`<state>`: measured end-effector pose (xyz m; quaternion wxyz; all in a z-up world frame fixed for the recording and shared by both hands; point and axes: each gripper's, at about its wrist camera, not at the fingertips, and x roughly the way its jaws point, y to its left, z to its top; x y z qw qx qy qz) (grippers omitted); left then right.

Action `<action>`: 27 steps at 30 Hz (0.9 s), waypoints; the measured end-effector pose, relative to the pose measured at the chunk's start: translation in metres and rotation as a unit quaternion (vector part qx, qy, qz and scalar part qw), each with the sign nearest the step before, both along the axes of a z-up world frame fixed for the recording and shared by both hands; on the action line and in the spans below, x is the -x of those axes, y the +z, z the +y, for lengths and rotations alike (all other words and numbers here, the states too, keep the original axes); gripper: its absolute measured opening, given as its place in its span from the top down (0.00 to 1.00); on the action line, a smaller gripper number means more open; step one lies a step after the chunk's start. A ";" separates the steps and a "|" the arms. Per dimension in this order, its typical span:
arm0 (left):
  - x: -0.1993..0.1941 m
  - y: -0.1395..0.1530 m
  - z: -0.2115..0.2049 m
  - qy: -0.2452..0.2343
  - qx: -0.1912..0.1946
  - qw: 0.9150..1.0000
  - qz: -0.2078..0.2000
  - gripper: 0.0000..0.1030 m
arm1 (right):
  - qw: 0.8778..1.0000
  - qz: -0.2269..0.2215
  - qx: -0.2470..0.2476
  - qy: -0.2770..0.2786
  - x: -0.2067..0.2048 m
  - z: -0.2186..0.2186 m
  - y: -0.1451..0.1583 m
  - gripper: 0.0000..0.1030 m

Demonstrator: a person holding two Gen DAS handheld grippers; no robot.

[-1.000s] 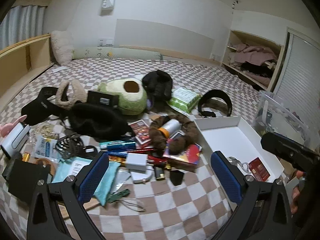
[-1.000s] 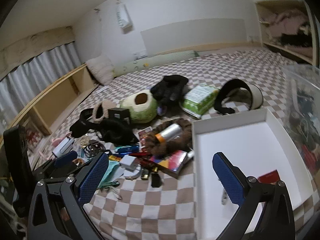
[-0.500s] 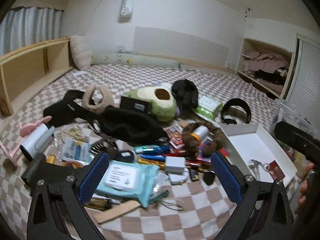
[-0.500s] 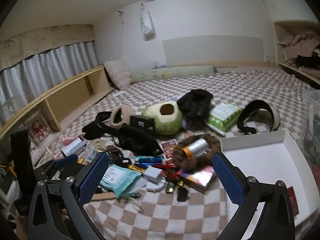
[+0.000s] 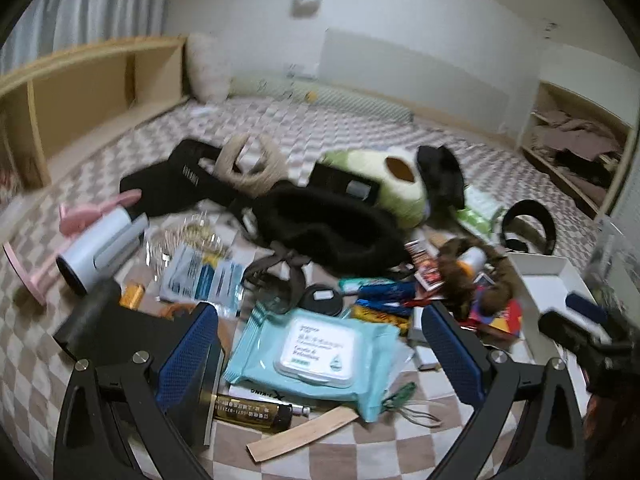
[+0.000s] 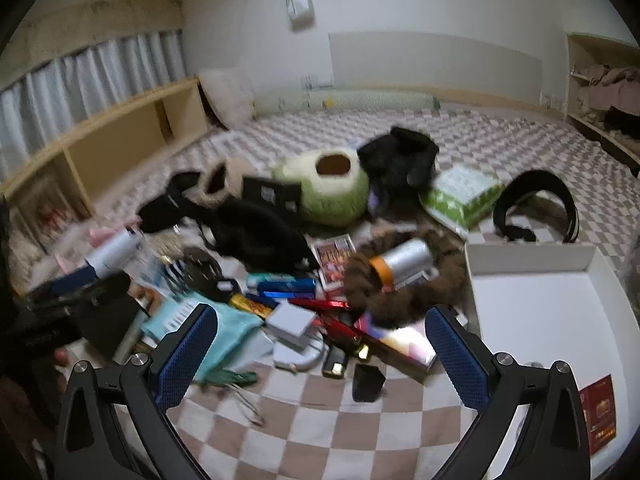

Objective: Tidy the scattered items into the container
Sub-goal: 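Lower the right gripper onto the white charger and grasp it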

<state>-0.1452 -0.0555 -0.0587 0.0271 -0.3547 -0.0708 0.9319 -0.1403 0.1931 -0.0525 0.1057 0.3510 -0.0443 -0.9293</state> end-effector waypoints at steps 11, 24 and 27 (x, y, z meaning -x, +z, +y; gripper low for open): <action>0.019 -0.044 0.005 -0.010 -0.014 0.999 -0.046 0.02 | 0.997 -0.074 -0.005 0.019 0.013 -0.012 -0.063 0.00; 0.007 -0.065 0.017 -0.040 -0.005 0.997 -0.073 0.02 | 0.994 -0.069 -0.049 0.073 0.059 -0.037 -0.078 0.00; 0.007 -0.066 0.019 -0.043 -0.003 0.996 -0.072 0.02 | 0.992 -0.082 -0.059 0.081 0.071 -0.043 -0.087 0.16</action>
